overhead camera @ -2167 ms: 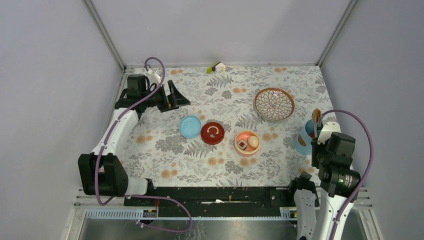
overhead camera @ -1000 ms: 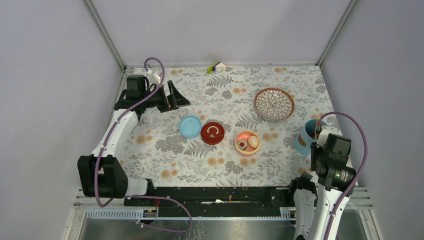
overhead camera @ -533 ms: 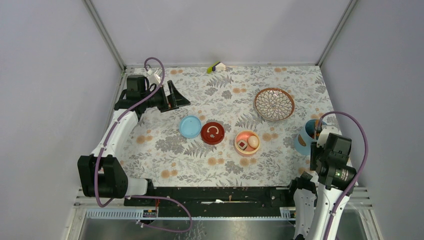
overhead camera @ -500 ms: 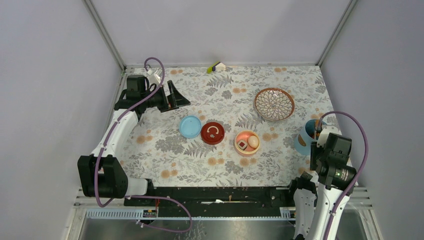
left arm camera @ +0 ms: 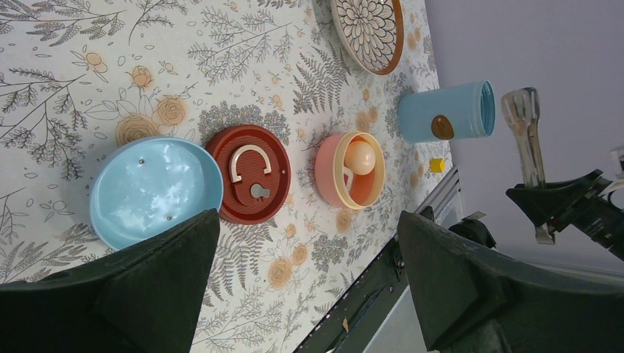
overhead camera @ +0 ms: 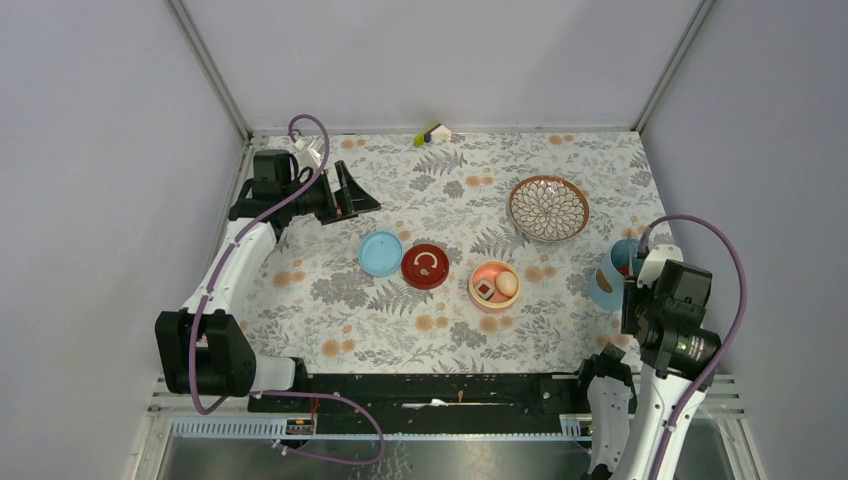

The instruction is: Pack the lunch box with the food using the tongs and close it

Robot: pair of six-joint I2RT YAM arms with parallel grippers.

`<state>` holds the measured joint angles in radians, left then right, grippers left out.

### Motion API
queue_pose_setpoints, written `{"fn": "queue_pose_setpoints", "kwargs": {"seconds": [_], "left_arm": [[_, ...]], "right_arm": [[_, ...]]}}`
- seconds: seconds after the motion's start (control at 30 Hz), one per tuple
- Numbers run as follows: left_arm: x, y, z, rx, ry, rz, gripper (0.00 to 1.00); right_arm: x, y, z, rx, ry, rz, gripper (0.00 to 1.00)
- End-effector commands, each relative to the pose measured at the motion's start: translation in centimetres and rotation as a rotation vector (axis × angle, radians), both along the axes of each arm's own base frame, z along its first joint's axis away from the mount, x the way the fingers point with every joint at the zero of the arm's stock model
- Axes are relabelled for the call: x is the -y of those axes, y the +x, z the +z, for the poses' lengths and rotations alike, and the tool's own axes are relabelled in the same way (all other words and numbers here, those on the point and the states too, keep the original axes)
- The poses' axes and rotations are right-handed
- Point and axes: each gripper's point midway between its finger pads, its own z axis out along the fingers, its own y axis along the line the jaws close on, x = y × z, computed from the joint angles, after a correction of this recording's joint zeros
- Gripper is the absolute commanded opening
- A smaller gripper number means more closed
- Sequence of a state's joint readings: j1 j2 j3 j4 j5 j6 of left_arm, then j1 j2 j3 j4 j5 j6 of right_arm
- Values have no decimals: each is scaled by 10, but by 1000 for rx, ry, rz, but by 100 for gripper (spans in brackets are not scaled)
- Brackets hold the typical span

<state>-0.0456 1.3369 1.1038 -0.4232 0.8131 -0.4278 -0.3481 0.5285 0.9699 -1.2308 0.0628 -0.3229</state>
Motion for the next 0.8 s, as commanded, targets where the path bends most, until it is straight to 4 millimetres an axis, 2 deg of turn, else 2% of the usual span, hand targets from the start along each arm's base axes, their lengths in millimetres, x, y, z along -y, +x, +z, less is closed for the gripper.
{"fn": "queue_pose_setpoints", "kwargs": {"seconds": [0.0, 0.17, 0.23, 0.3, 0.43, 0.6, 0.67, 0.77], "left_arm": [[2, 4, 14, 53, -26, -19, 99], [-1, 4, 16, 74, -11, -7, 99], [-1, 3, 16, 72, -6, -4, 99], [-3, 4, 15, 71, 4, 6, 99], [-4, 5, 17, 78, 12, 15, 99], [-6, 7, 16, 77, 23, 28, 99], [-6, 8, 16, 73, 25, 32, 99], [-8, 9, 17, 74, 32, 40, 99]], "right_arm": [[-10, 27, 39, 106, 49, 69, 44], [-21, 62, 69, 133, 94, 228, 44], [-24, 80, 81, 146, 126, 278, 43], [-28, 100, 101, 184, 160, 311, 43], [-32, 140, 122, 229, 262, 324, 42], [-45, 182, 129, 250, 379, 299, 40], [-58, 197, 126, 242, 393, 309, 39], [-61, 218, 115, 219, 401, 285, 37]]}}
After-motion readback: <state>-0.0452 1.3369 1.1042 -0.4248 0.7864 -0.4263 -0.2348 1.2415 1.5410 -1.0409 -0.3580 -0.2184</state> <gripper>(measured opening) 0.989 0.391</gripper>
